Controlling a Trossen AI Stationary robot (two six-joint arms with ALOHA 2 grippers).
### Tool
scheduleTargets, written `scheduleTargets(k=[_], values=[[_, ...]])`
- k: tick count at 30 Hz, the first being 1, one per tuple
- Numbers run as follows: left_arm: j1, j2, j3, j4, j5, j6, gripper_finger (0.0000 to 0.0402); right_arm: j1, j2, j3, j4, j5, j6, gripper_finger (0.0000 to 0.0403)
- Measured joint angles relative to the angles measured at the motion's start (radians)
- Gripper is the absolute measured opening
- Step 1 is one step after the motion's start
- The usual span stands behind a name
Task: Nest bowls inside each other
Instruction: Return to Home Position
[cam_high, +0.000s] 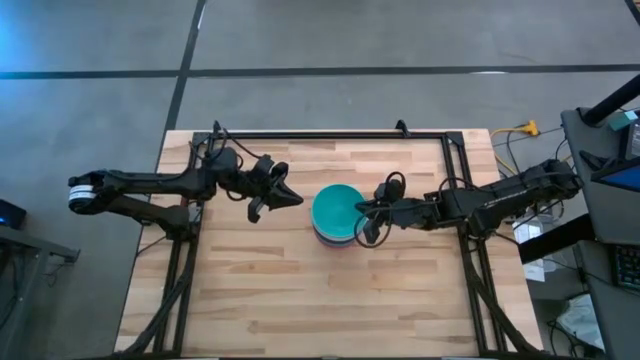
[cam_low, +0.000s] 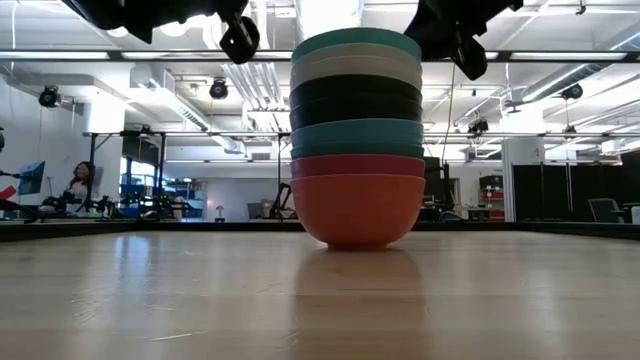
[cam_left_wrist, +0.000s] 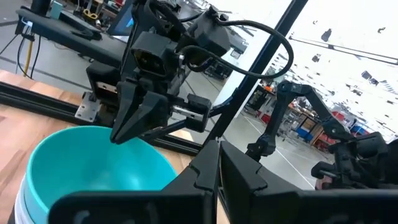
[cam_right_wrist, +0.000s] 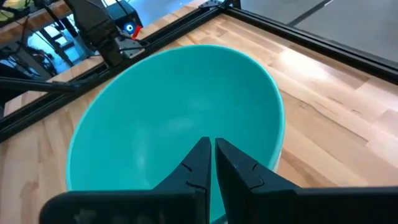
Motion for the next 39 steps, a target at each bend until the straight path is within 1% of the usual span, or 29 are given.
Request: scheduleTargets(k=[6, 8, 9, 12, 14, 16, 17, 19, 21, 22, 25, 27, 29, 31, 32, 34, 35, 38, 39], values=[[0.0, -0.001, 0.006, 0.0, 0.0, -0.002, 0.0, 0.0, 0.0, 0.004, 0.019, 0.006, -0.004, 0.0018], [-0.001, -0.005, 0.016, -0.001, 0.001, -0.003, 0.0, 0.001, 0.0, 0.016, 0.09, -0.001, -0.033, 0.0018], [-0.001, -0.011, 0.021, -0.001, 0.0, -0.004, 0.0, 0.002, -0.001, 0.021, 0.145, -0.025, -0.061, 0.0018], [-0.001, -0.033, 0.042, 0.007, 0.001, -0.024, 0.0, 0.002, -0.002, 0.026, 0.368, -0.18, -0.146, 0.0018], [-0.001, -0.044, 0.053, 0.009, 0.001, -0.027, 0.0, -0.001, 0.009, 0.022, 0.565, -0.307, -0.174, 0.0018], [-0.002, -0.047, 0.066, 0.032, 0.001, -0.029, 0.0, -0.008, 0.028, 0.022, 0.773, -0.4, -0.2, 0.0018], [-0.002, -0.047, 0.078, 0.05, 0.001, -0.029, 0.0, -0.011, 0.04, 0.022, 0.875, -0.422, -0.22, 0.0018], [-0.002, -0.047, 0.112, 0.083, 0.001, -0.028, 0.0, -0.022, 0.061, 0.025, 1.065, -0.431, -0.282, 0.0018], [0.004, -0.047, 0.156, 0.099, 0.002, -0.024, 0.0, -0.048, 0.063, 0.033, 1.2, -0.432, -0.35, 0.0018], [0.011, -0.047, 0.181, 0.098, 0.004, -0.011, 0.0, -0.066, 0.055, 0.04, 1.237, -0.434, -0.381, 0.0018], [0.038, -0.069, 0.253, 0.094, 0.003, 0.031, 0.0, -0.137, -0.02, 0.044, 1.238, -0.434, -0.463, 0.0015], [0.062, -0.111, 0.292, 0.097, 0.002, 0.056, 0.0, -0.185, -0.097, 0.038, 1.221, -0.43, -0.524, 0.001], [0.087, -0.163, 0.31, 0.102, 0.002, 0.071, 0.0, -0.226, -0.187, 0.027, 1.186, -0.43, -0.571, 0.0009], [0.113, -0.225, 0.309, 0.057, 0.002, 0.089, 0.0, -0.263, -0.284, 0.014, 1.111, -0.43, -0.59, 0.0009], [0.127, -0.26, 0.306, 0.019, 0.001, 0.105, 0.0, -0.278, -0.33, 0.01, 1.066, -0.43, -0.593, 0.0009], [0.153, -0.341, 0.294, -0.119, -0.004, 0.132, 0.0, -0.29, -0.426, 0.005, 0.961, -0.429, -0.596, 0.0008], [0.163, -0.381, 0.29, -0.196, -0.023, 0.146, 0.0, -0.291, -0.471, 0.003, 0.919, -0.428, -0.603, 0.0008], [0.173, -0.487, 0.286, -0.441, -0.144, 0.206, 0.0, -0.281, -0.58, -0.014, 0.866, -0.429, -0.611, 0.0008], [0.172, -0.528, 0.286, -0.491, -0.17, 0.214, 0.0, -0.272, -0.607, -0.024, 0.869, -0.43, -0.611, 0.0008]])
